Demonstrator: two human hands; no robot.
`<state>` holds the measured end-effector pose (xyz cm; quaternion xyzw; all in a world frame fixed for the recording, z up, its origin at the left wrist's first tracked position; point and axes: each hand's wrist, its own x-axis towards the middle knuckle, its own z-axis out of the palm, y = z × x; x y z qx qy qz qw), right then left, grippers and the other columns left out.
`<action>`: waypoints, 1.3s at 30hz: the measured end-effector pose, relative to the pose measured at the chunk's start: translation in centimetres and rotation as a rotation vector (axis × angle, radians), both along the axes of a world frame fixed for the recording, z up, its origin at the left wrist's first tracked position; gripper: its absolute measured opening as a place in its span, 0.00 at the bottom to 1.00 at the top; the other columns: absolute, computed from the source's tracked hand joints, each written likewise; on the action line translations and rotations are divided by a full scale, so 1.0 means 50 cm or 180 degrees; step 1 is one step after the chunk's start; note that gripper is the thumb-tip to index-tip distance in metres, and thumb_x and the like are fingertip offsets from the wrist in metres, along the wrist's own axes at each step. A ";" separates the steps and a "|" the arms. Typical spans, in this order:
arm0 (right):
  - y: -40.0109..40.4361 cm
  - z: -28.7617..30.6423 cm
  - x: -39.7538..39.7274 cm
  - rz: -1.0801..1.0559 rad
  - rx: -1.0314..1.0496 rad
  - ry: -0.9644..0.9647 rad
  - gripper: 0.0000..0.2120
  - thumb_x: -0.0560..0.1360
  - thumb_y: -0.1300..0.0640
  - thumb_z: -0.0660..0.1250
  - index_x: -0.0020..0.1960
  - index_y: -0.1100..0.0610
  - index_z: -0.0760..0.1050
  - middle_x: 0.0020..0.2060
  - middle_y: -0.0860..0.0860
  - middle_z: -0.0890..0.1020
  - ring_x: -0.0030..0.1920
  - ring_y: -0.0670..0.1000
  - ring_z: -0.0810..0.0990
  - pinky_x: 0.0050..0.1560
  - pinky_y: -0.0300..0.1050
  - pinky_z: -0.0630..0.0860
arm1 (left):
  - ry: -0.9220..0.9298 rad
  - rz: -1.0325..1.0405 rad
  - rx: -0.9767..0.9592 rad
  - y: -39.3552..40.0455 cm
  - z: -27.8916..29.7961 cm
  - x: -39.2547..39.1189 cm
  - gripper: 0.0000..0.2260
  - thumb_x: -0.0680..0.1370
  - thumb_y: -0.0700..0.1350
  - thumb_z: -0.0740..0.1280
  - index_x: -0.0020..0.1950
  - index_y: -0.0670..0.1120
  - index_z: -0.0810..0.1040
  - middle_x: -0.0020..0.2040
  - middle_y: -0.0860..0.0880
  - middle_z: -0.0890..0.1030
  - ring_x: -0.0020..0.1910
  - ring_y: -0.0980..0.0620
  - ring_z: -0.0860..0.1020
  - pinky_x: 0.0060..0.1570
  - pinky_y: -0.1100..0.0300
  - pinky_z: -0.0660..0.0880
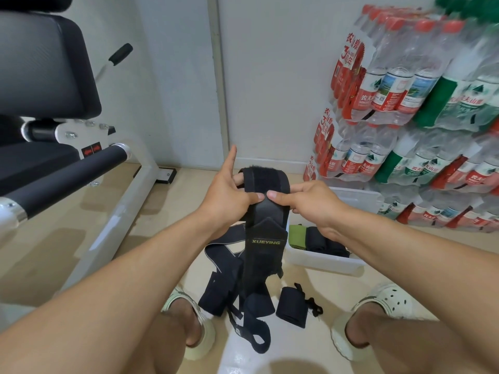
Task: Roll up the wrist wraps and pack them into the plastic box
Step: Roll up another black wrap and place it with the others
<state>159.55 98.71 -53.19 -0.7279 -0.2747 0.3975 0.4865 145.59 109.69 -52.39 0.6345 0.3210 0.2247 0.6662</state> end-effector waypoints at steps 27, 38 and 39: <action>-0.037 0.031 0.045 0.1421 0.0006 0.0267 0.16 0.81 0.52 0.65 0.68 0.51 0.76 0.58 0.54 0.85 0.59 0.55 0.84 0.58 0.48 0.80 | 0.0473 -0.0758 0.0574 0.002 0.012 -0.006 0.45 0.66 0.42 0.61 0.82 0.60 0.50 0.32 0.56 0.74 0.34 0.51 0.70 0.42 0.55 0.66; -0.033 0.053 0.038 0.1121 0.0263 0.1243 0.11 0.71 0.56 0.73 0.52 0.59 0.81 0.47 0.57 0.85 0.41 0.49 0.83 0.34 0.35 0.79 | 0.0144 -0.0585 0.0702 -0.008 -0.002 0.002 0.32 0.70 0.45 0.69 0.75 0.53 0.70 0.52 0.54 0.84 0.55 0.54 0.82 0.68 0.53 0.73; -0.031 0.054 0.038 0.0953 0.0378 0.1390 0.13 0.71 0.57 0.72 0.55 0.60 0.81 0.49 0.57 0.86 0.44 0.49 0.85 0.37 0.35 0.80 | 0.0020 -0.0493 0.0667 -0.006 0.002 0.001 0.26 0.72 0.47 0.69 0.71 0.52 0.75 0.56 0.52 0.85 0.59 0.54 0.81 0.70 0.51 0.72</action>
